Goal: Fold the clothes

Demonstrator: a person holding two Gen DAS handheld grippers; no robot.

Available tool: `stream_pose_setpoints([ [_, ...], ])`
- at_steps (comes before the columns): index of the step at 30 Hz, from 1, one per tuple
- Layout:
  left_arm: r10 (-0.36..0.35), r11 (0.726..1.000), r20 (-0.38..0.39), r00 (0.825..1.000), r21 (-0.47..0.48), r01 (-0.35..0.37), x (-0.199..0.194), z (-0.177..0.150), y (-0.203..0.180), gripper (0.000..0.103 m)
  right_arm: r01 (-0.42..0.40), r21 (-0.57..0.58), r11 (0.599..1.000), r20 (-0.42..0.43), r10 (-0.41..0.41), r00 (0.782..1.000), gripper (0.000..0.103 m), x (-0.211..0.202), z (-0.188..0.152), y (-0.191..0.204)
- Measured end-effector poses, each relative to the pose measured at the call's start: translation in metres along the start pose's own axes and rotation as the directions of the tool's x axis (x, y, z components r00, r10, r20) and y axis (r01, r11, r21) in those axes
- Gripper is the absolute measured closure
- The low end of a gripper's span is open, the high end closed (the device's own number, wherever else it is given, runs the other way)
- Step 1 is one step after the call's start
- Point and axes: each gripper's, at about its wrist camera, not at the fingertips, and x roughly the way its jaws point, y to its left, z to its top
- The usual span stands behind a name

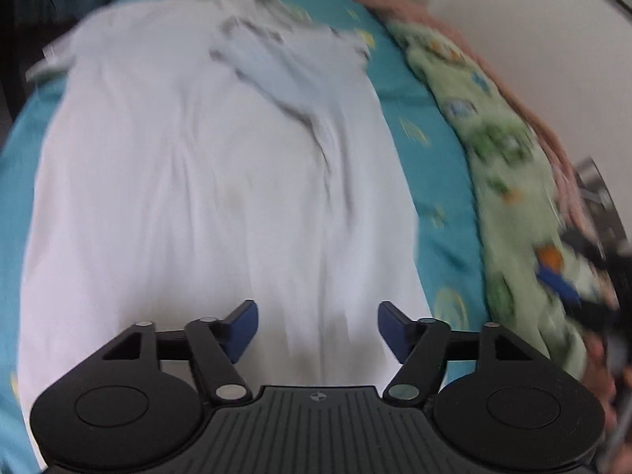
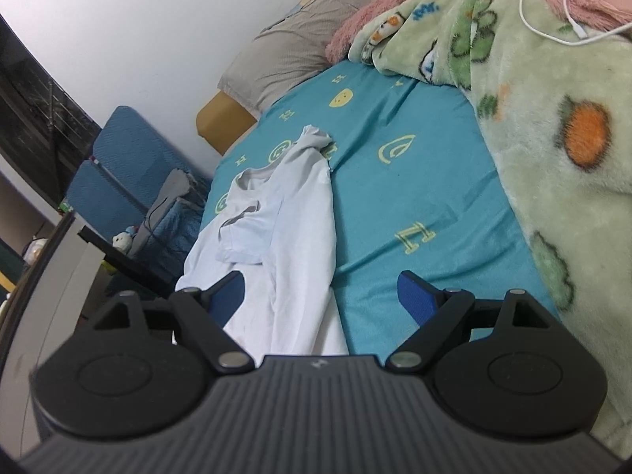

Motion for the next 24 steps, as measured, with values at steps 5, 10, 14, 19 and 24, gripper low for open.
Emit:
stream_pose_setpoints([
  [5,0.061,0.996,0.137,0.989,-0.073,-0.051,0.044,0.06,0.011,0.026,0.024,-0.016,1.0,-0.012,-0.024,1.0,0.017,0.031,0.003,0.005],
  [10,0.099,0.987,0.231,0.968,-0.15,-0.065,0.09,0.104,0.013,0.027,0.069,-0.041,0.997,-0.013,-0.069,0.997,0.018,0.059,0.006,0.004],
  [14,0.134,0.975,0.302,0.944,-0.212,-0.07,0.128,0.139,0.016,0.04,0.08,-0.036,0.996,-0.016,-0.08,0.997,0.018,0.076,0.008,-0.002],
  [19,0.131,0.991,0.303,0.944,-0.055,-0.12,0.143,0.165,-0.005,0.1,0.061,-0.067,0.996,-0.039,-0.063,0.997,0.018,0.091,0.003,0.0],
  [24,0.317,0.926,0.448,0.836,0.047,-0.376,0.134,0.185,-0.022,0.1,0.053,-0.095,0.994,-0.032,-0.056,0.998,0.018,0.095,0.002,0.002],
])
